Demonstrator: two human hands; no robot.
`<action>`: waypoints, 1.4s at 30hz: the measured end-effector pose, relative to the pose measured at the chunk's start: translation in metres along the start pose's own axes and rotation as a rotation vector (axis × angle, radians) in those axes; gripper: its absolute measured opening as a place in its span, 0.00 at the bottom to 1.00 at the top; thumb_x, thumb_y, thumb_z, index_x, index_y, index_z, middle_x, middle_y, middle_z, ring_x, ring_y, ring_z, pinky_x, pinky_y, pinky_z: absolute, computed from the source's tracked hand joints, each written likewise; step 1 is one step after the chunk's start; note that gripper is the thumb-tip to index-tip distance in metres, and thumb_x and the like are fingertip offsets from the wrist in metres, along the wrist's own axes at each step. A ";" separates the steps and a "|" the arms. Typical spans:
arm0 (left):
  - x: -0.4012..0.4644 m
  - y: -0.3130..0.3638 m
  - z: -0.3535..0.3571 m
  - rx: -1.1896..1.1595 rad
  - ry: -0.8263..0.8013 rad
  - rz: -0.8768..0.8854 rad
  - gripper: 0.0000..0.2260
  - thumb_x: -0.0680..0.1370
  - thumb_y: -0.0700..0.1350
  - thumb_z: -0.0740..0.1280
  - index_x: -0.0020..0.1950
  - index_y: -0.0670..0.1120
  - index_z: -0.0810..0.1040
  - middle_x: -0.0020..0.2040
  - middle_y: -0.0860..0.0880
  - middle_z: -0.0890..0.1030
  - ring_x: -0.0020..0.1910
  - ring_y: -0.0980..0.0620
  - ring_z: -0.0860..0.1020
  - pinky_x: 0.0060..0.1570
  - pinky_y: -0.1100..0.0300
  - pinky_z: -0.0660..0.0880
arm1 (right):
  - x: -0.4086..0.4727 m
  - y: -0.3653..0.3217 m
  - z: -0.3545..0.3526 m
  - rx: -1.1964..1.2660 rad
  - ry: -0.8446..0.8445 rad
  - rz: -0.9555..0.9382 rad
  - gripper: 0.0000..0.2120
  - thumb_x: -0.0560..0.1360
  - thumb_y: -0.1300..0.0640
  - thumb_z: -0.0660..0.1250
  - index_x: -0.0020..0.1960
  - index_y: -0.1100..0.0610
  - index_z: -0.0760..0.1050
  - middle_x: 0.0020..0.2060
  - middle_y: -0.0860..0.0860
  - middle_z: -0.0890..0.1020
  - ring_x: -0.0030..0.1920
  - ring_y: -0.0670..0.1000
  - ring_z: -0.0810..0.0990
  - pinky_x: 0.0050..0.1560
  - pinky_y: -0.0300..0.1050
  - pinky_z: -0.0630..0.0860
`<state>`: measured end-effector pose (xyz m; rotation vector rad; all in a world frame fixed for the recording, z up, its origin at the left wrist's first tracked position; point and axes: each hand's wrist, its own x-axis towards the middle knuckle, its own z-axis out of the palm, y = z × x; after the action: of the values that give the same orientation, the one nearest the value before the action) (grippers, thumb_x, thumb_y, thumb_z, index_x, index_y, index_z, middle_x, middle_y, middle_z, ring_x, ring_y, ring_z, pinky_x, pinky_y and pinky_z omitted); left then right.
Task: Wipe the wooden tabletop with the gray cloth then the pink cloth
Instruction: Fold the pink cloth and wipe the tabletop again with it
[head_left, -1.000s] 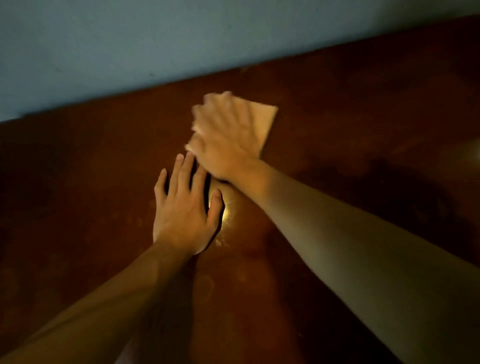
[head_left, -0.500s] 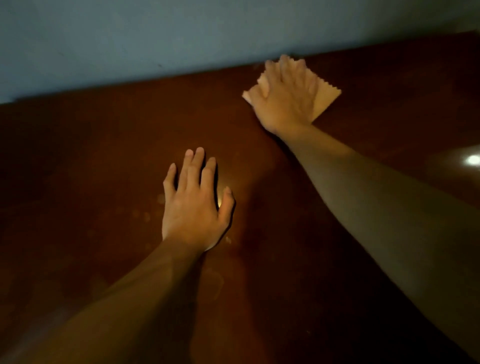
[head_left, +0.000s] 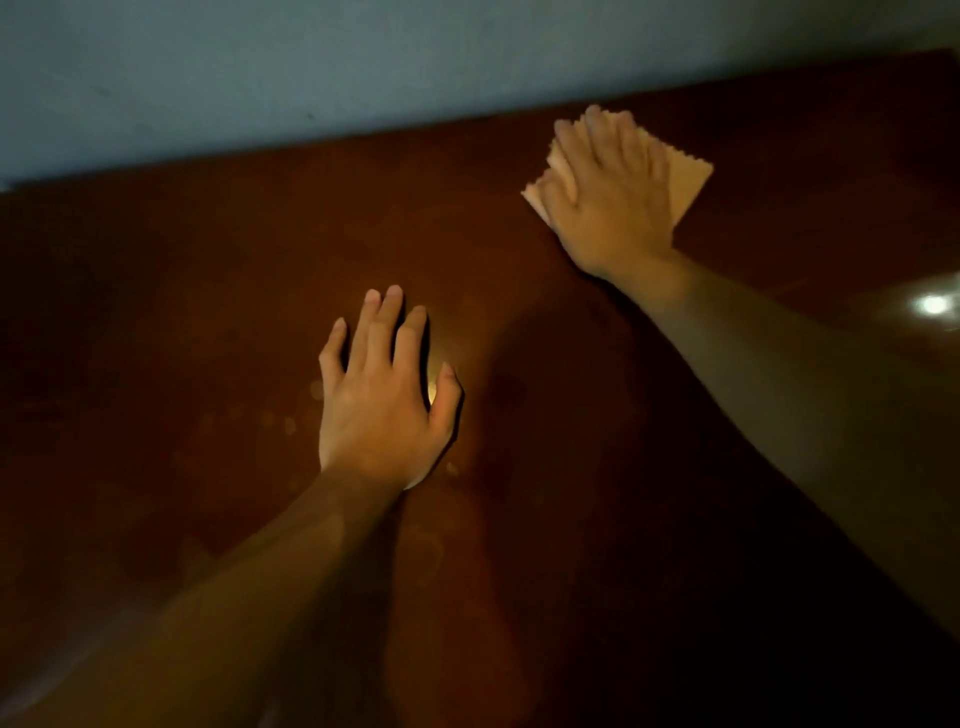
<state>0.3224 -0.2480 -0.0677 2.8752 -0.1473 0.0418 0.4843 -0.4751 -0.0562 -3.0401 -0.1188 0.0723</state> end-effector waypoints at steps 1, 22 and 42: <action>0.000 0.001 -0.001 0.000 -0.006 0.000 0.27 0.82 0.57 0.52 0.76 0.43 0.66 0.79 0.42 0.63 0.81 0.46 0.55 0.78 0.43 0.50 | -0.008 -0.007 0.002 -0.002 -0.004 0.034 0.30 0.83 0.41 0.47 0.82 0.52 0.57 0.82 0.57 0.58 0.82 0.62 0.53 0.80 0.60 0.50; 0.000 -0.001 0.001 0.000 -0.002 0.009 0.27 0.83 0.58 0.52 0.76 0.43 0.64 0.80 0.42 0.61 0.81 0.46 0.53 0.78 0.42 0.50 | -0.178 -0.058 0.020 0.049 0.032 -0.012 0.33 0.84 0.41 0.46 0.82 0.59 0.57 0.81 0.60 0.61 0.82 0.61 0.56 0.81 0.61 0.51; -0.009 0.014 -0.011 0.068 -0.047 0.239 0.22 0.83 0.49 0.56 0.74 0.42 0.67 0.78 0.40 0.65 0.78 0.40 0.61 0.73 0.39 0.57 | -0.377 -0.068 0.035 0.070 -0.031 0.212 0.35 0.83 0.37 0.49 0.83 0.58 0.55 0.82 0.56 0.58 0.82 0.58 0.55 0.82 0.55 0.48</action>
<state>0.3119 -0.2572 -0.0535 2.9111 -0.5067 0.0253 0.1023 -0.4339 -0.0674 -2.9706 0.1993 0.1363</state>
